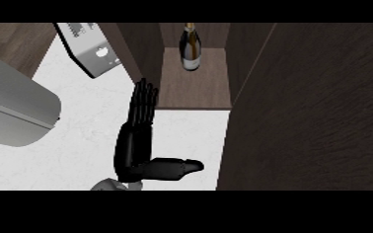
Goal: Pick up the wine, place it into the cabinet and close the cabinet
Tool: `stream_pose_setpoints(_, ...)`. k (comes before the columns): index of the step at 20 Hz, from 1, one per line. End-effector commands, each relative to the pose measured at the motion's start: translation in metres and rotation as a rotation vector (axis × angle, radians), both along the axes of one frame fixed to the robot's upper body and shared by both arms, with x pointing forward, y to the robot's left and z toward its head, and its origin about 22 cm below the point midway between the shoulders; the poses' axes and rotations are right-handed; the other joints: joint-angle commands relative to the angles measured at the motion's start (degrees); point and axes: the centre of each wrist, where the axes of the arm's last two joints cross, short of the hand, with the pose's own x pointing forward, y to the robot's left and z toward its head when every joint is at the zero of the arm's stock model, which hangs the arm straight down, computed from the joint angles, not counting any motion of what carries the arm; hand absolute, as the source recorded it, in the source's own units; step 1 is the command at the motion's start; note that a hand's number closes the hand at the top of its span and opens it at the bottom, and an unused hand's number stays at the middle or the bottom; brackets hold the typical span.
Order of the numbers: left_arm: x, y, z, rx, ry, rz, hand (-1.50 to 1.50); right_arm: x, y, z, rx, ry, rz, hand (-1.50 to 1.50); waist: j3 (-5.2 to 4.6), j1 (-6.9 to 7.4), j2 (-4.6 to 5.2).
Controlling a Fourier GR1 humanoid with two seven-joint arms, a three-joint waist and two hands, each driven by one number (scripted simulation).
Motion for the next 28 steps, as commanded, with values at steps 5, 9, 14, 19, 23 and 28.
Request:
stream_pose_setpoints(5, -0.045, 0.037, 0.005, 0.017, -0.002, 0.028, -1.50, -0.040, 0.009, 0.017, -0.057, 0.065, 0.370, 1.50, -0.01, 0.04, -0.20)
stream_pose_setpoints(9, -0.060, 0.064, 0.000, 0.028, 0.000, 0.041, -1.50, -0.043, 0.017, 0.023, -0.068, 0.010, 0.447, 1.50, -0.08, 0.24, 0.16)
stream_pose_setpoints(14, -0.057, 0.105, 0.015, 0.040, -0.027, 0.071, -1.50, -0.048, 0.036, 0.026, -0.038, -0.011, 0.456, 1.50, -0.18, 0.03, 0.03)
stream_pose_setpoints(19, -0.075, 0.120, 0.025, 0.037, -0.019, 0.088, -1.50, -0.044, 0.056, 0.029, -0.037, 0.040, 0.488, 1.50, -0.32, 0.99, -0.10)
stream_pose_setpoints(23, -0.076, 0.141, 0.032, 0.025, -0.032, 0.095, -1.50, -0.037, 0.078, 0.025, 0.004, 0.072, 0.538, 1.50, -0.32, 1.10, -0.08)
stream_pose_setpoints(28, -0.085, 0.171, 0.033, 0.038, -0.008, 0.077, -1.50, -0.024, 0.096, 0.027, -0.011, 0.046, 0.519, 1.50, -0.35, 1.76, 0.08)
